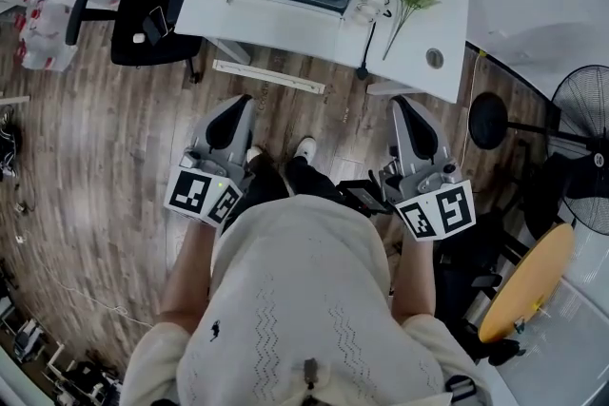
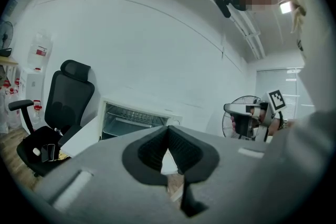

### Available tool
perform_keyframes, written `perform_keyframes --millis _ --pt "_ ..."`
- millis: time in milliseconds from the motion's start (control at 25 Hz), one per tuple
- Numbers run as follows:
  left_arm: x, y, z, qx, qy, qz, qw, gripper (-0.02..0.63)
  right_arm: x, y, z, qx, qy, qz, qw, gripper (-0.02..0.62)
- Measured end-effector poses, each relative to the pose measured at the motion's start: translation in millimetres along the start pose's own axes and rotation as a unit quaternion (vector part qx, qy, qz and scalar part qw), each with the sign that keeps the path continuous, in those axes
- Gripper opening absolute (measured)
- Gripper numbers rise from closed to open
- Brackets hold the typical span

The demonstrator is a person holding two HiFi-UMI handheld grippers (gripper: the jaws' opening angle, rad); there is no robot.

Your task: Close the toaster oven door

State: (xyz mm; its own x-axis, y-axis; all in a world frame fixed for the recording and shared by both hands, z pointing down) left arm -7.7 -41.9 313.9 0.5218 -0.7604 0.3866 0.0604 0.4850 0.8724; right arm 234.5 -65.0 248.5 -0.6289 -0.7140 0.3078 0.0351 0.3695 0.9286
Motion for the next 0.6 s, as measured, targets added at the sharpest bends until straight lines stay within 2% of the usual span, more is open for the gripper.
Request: perform_keyframes --millis 280,440,600 --pt "21 19 22 -0.022 0.042 0.028 0.9985 0.005 17 -4 10 -0.013 0.014 0.015 1.0 0.009" --pt "30 37 40 -0.057 0.073 0.051 0.9944 0.005 29 -3 21 -0.009 0.025 0.024 0.999 0.009" --pt "33 62 59 -0.084 0.075 0.074 0.9908 0.005 44 -1 38 -0.02 0.021 0.037 0.999 0.009"
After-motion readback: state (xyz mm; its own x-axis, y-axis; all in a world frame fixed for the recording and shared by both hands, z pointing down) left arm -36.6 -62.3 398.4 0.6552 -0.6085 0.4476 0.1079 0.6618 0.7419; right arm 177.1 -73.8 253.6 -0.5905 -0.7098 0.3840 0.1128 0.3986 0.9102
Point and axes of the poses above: the fingertips, and each gripper's own axes: x forward along the fingers, z to its left, y out of its underside, the point moved 4 cm from there along -x, backward along the fingers, and after that the axes turned 13 degrees about z, right-handed, at the moved point
